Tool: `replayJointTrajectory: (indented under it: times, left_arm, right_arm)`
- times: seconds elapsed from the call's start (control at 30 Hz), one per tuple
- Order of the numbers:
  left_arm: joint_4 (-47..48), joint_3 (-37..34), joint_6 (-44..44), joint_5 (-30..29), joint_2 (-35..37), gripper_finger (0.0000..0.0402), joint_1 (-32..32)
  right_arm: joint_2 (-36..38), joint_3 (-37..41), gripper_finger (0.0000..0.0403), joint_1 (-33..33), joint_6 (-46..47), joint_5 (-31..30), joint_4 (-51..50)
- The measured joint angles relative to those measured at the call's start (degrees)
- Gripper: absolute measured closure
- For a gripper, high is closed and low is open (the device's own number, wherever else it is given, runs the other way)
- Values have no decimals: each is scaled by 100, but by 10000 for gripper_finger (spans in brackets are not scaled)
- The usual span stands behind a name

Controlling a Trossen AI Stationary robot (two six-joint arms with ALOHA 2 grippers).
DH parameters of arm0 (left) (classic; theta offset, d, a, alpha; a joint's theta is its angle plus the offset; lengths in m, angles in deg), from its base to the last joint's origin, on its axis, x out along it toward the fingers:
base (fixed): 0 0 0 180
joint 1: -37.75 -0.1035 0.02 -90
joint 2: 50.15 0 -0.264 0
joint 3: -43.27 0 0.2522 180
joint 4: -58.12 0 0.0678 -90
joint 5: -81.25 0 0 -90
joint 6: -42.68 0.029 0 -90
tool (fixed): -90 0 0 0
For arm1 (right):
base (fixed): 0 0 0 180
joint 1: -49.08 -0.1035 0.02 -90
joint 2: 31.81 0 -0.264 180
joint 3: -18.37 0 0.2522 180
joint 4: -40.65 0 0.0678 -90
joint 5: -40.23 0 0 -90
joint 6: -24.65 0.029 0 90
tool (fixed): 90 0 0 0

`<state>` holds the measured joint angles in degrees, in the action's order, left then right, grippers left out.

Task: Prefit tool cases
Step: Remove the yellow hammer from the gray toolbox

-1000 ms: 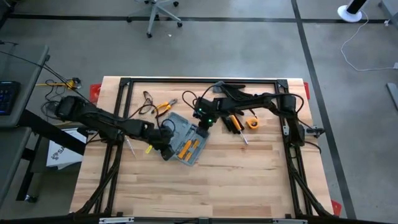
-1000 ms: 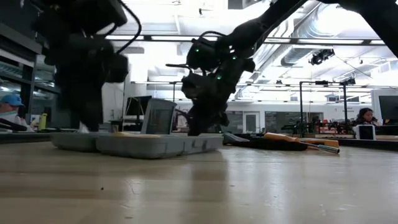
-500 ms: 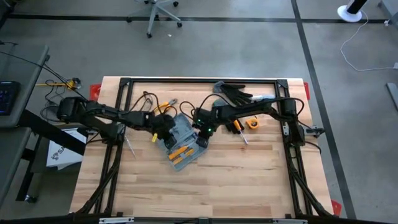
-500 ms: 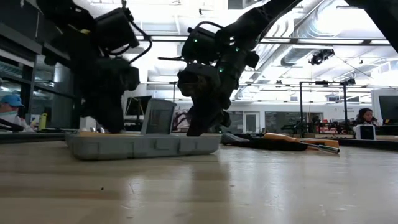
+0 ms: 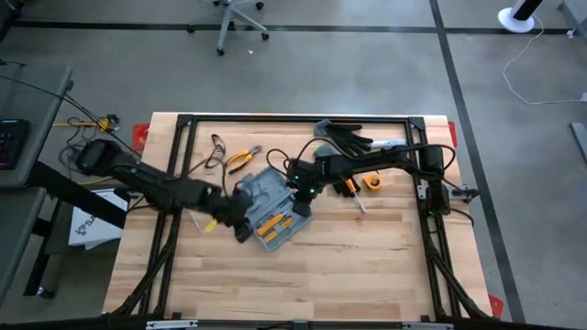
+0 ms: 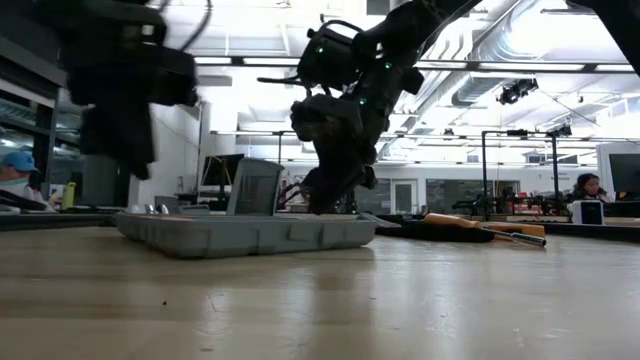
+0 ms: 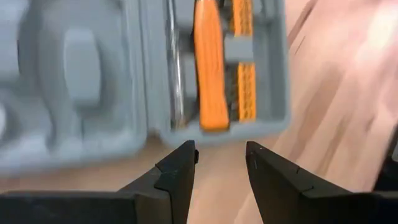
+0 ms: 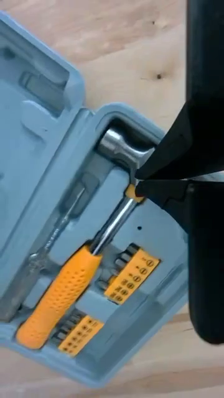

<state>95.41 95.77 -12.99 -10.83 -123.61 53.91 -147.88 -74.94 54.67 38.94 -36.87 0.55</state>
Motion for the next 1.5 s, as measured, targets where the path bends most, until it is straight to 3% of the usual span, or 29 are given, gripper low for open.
replayJointTrajectory:
  times: [0.17, 0.3, 0.47, 0.83, 1.03, 1.27, 1.5]
  left_arm:
    - [-140, -421, -970, -164, -165, 266, 563]
    - [-416, -749, -1246, -335, -277, 266, 532]
    - [-1046, -1039, -924, -356, -352, 266, -83]
    - [-1674, -1135, 759, 530, -367, 266, -1724]
    - [-1119, -719, 1163, 1305, -257, 266, -1947]
    - [-12, 21, 1729, 998, -24, 266, -1802]
    - [496, 407, 1835, 578, 10, 266, -1616]
  right_arm:
    - [9, 225, 403, 33, -16, 38, 144]
    - [57, 567, 403, 43, 79, 149, 373]
    - [68, 929, 403, 44, 434, 399, 804]
    - [41, 1001, 403, 109, 670, 488, 972]
    - [42, 1001, 403, 120, 670, 486, 992]
    - [42, 997, 403, 129, 741, 399, 1180]
    - [45, 999, 403, 213, 787, 462, 1286]
